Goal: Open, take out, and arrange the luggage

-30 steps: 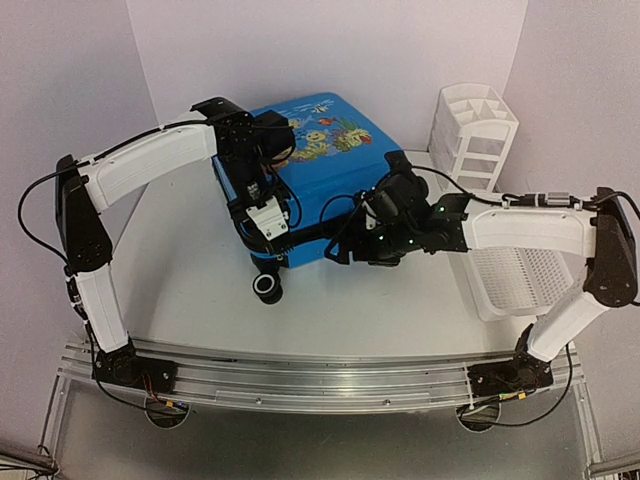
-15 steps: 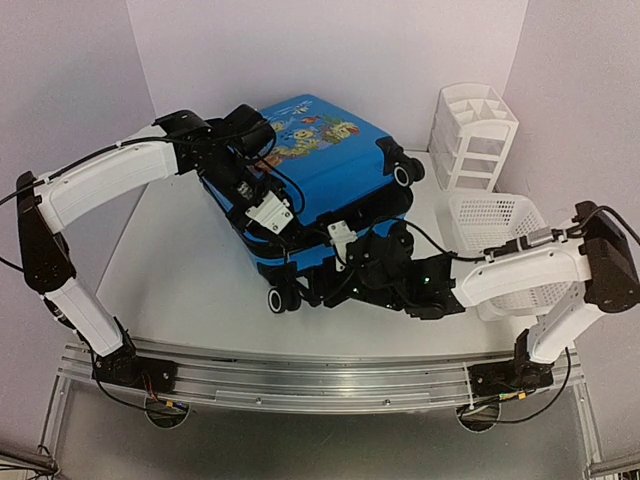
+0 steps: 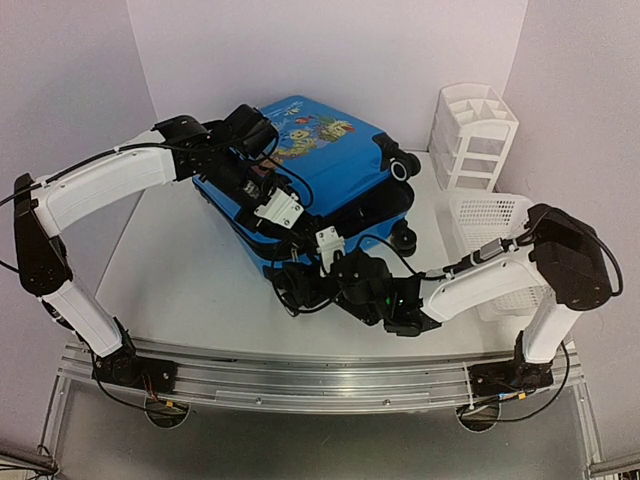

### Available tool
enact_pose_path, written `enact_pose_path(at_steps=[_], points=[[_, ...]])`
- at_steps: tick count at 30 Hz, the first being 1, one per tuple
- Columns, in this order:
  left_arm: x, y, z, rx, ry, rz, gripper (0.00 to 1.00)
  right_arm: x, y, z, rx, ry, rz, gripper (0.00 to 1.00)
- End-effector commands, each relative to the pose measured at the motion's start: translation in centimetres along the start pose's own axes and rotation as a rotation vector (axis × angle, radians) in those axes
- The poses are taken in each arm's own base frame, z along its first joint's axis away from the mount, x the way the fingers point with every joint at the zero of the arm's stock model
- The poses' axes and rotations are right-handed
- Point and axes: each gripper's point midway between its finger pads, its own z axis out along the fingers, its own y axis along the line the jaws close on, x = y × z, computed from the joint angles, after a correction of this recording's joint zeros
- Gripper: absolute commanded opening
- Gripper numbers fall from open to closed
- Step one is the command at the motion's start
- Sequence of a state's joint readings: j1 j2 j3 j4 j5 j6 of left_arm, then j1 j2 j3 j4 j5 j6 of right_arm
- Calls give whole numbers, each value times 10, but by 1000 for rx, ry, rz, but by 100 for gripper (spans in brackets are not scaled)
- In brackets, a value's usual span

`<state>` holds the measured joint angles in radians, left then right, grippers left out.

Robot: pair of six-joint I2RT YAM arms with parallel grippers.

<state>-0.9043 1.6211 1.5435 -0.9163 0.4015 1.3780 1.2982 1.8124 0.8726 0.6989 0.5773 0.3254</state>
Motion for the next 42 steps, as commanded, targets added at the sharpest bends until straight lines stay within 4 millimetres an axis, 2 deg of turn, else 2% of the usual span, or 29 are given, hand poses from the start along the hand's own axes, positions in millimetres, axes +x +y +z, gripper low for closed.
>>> enact_pose_path(at_steps=[1, 2, 4, 11, 14, 18, 21, 24, 27, 35, 37, 39, 42], points=[[-84, 36, -79, -170, -326, -42, 0, -22, -6, 6, 69, -89, 12, 40], [-85, 35, -79, -165, -329, -42, 0, -24, -8, 6, 84, -97, 12, 32], [-85, 34, -79, -160, -333, -42, 0, -27, -10, 7, 100, -110, 9, 27], [-87, 34, -77, -157, -346, -41, 0, -25, -8, 20, 100, -107, 18, 31], [-87, 34, -77, -155, -346, -41, 0, -26, -11, 21, 97, -106, 47, 28], [-87, 31, -76, -149, -346, -41, 0, -27, -28, 14, 139, -118, 128, 16], [-87, 29, -76, -146, -345, -43, 0, -19, -47, 7, 180, -118, 207, 3], [-86, 29, -76, -148, -340, -40, 0, -14, -56, 2, 185, -110, 269, 2], [-85, 28, -75, -145, -334, -38, 0, -11, -57, 0, 177, -99, 261, 1], [-84, 28, -75, -147, -330, -29, 0, -7, -35, 10, 76, -47, 170, 0], [-84, 28, -74, -148, -328, -27, 0, -6, -26, 12, 36, -32, 147, 5], [-83, 28, -75, -148, -325, -23, 0, -3, -24, 10, 17, -19, 147, 12], [-83, 26, -75, -146, -325, -18, 0, -1, -23, 4, -15, -9, 133, 18]])
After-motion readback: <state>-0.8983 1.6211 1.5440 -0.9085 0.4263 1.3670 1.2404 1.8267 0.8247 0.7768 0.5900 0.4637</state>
